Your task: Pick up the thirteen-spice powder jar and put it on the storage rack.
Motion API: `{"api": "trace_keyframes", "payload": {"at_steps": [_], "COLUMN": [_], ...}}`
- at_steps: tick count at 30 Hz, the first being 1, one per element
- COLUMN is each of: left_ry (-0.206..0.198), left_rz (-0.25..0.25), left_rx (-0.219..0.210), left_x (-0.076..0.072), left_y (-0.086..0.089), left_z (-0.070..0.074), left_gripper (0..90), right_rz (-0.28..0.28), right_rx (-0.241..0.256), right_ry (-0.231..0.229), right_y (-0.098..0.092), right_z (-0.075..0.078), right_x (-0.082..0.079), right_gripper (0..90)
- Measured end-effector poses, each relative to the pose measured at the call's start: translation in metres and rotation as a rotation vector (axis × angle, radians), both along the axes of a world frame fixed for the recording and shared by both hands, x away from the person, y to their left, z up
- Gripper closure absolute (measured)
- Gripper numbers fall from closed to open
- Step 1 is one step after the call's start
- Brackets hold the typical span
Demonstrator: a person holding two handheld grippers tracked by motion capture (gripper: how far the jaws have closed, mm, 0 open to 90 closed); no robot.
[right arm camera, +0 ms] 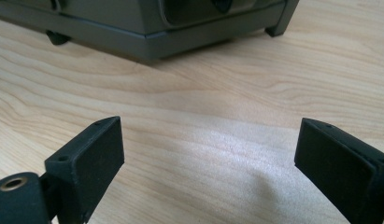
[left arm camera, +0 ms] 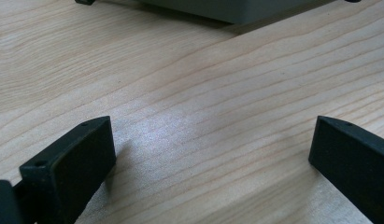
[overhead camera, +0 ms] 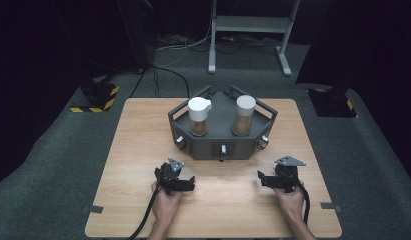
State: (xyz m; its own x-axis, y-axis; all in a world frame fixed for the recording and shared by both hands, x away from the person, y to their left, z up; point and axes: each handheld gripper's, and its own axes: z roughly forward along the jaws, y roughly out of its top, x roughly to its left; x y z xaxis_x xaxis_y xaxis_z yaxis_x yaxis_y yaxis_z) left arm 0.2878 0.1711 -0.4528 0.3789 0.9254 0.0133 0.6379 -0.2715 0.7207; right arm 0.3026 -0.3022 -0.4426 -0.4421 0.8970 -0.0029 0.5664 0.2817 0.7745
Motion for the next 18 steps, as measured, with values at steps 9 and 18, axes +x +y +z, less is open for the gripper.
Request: {"api": "trace_keyframes", "payload": {"at_steps": [9, 18], "left_ry": [0.000, 0.000], "left_rz": [0.000, 0.000], "left_rx": [0.001, 0.001], "left_x": [0.0000, 0.0000], "left_y": [-0.0001, -0.0001], "left_z": [0.0001, 0.0000], "left_gripper": [0.4, 0.4], "right_rz": [-0.016, -0.022], "right_rx": [-0.016, -0.035], "right_ry": [0.035, 0.045], "right_y": [0.0020, 0.0056], "right_z": [-0.0070, -0.0103], "right_x": [0.0016, 0.0025], "right_gripper": [7.1, 5.6]}}
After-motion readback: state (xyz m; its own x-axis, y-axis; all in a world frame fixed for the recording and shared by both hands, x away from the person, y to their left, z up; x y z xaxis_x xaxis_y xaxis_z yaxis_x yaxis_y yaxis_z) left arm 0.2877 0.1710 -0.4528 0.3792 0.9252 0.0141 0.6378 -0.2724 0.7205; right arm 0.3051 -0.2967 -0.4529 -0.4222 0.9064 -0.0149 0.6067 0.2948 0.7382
